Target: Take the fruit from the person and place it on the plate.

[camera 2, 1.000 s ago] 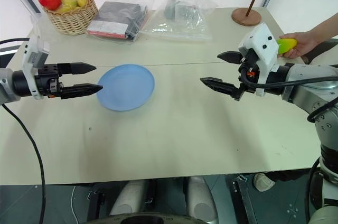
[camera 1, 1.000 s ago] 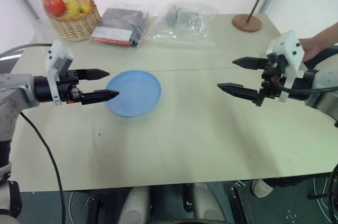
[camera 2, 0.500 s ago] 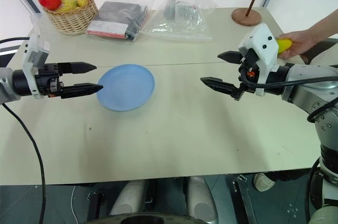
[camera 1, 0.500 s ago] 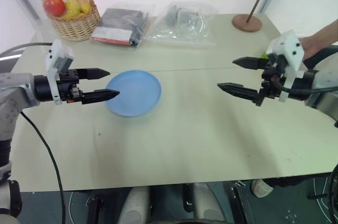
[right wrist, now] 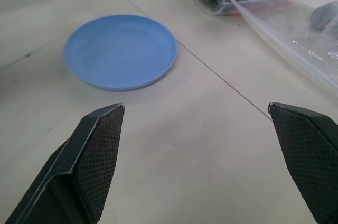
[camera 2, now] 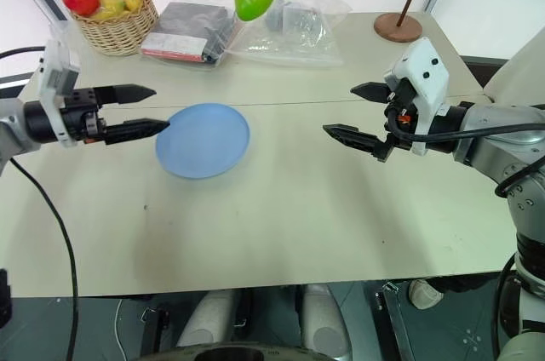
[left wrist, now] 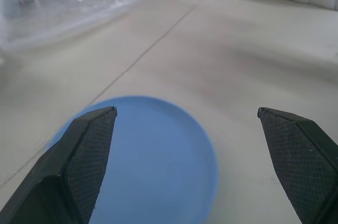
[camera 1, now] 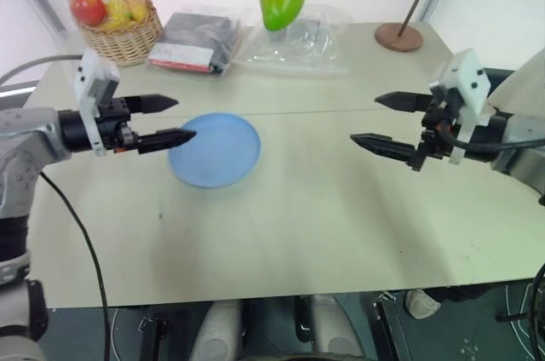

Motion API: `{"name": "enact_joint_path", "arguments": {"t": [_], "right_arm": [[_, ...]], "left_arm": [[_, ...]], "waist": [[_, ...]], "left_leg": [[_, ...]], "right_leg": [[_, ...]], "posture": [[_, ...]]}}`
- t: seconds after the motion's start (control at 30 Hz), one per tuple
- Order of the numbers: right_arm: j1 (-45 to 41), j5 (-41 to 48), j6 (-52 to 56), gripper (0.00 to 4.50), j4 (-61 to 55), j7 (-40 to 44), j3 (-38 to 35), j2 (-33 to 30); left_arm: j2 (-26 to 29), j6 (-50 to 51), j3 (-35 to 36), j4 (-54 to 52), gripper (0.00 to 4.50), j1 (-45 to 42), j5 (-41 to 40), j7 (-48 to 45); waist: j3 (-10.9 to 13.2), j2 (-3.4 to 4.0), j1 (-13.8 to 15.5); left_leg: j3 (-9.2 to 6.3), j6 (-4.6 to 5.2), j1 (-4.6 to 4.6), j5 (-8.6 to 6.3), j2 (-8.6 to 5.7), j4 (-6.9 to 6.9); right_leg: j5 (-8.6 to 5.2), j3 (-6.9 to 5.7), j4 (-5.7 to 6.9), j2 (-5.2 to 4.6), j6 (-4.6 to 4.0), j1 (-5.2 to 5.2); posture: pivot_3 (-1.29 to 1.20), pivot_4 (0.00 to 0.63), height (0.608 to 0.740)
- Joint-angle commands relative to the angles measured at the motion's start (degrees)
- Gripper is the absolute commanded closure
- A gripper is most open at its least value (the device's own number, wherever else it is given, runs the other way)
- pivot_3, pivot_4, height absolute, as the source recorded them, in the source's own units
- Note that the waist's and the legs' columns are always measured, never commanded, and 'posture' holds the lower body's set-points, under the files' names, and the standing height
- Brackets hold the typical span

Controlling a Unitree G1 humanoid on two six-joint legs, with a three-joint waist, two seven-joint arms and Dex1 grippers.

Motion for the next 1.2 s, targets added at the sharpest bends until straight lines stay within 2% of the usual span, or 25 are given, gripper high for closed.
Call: {"name": "enact_joint_path", "arguments": {"t": [0.03,0.17,0.23,0.37,0.53,0.7,0.87,1.2], "right_arm": [[-2.89,-0.4,-2.07,0.05,0.33,-0.95,-0.16,1.08],[-6.74,0.98,-0.97,0.05,1.81,-2.98,0.58,3.74],[-12.54,5.82,3.29,0.05,5.17,-9.07,-1.23,9.55],[-26.38,15.83,14.93,0.05,17.42,-26.68,-8.12,23.48],[-35.21,26.33,19.97,0.05,23.03,-36.94,-11.66,31.72],[-38.19,31.61,21.52,0.05,26.19,-43.1,-10.88,34.46],[-39.21,34.08,21.13,0.05,28.21,-44.95,-9.0,35.27],[-38.36,28.52,18.59,0.05,29.69,-39.28,-4.79,32.19]], "left_arm": [[-1.93,-0.07,0.69,0.21,0.0,-2.69,0.03,3.63],[-2.43,0.63,-0.21,-1.09,0.0,-1.52,-0.25,3.04],[-2.18,0.18,-0.72,-1.3,0.0,-1.09,0.09,2.48],[-1.82,-0.24,-0.67,-0.86,0.0,-1.2,0.32,2.38],[-1.73,-0.43,-0.61,-1.01,0.0,-0.86,0.4,2.55],[-1.87,-0.61,-0.55,-1.26,0.0,-0.58,0.47,2.83],[-1.93,-0.69,-0.25,-1.91,0.0,0.03,0.35,3.28],[-1.51,-0.11,1.42,-4.29,0.0,2.25,-0.63,4.4]], "waist": [[-0.01,-0.02,-0.1],[-0.01,-0.02,-0.58],[-0.01,-0.02,-0.67],[-0.01,-0.01,-0.52],[-0.01,-0.01,-0.19],[-0.01,-0.01,-0.26],[-0.01,-0.01,-0.53],[-0.01,0.0,-0.62]], "left_leg": [[-0.01,0.0,0.0,0.0,0.0,0.02],[0.07,0.0,0.03,0.0,0.01,0.0],[0.04,0.0,0.03,0.0,0.03,-0.02],[0.05,-0.05,0.1,0.03,0.07,-0.01],[-0.02,-0.06,-0.05,0.04,0.02,-0.03],[0.07,-0.05,-0.1,0.03,-0.03,-0.08],[0.08,-0.04,-0.08,0.03,-0.01,-0.08],[0.08,-0.04,-0.07,0.03,0.03,-0.09]], "right_leg": [[0.0,0.0,0.0,0.01,0.0,0.02],[0.0,0.04,0.0,0.0,0.01,0.0],[0.0,0.04,0.02,0.02,0.0,-0.02],[0.06,0.11,0.15,0.04,-0.09,-0.05],[0.07,0.06,0.14,-0.03,-0.12,-0.15],[0.07,0.06,0.06,-0.17,-0.11,-0.21],[0.07,0.06,0.11,-0.05,-0.1,-0.22],[0.07,0.07,0.11,0.01,-0.1,-0.23]], "posture": [[0.0,0.15,0.74],[0.0,0.15,0.74],[0.0,0.15,0.74],[0.0,0.15,0.74],[0.0,0.15,0.74],[0.0,0.15,0.74],[0.0,0.15,0.74],[0.0,0.15,0.74]]}}
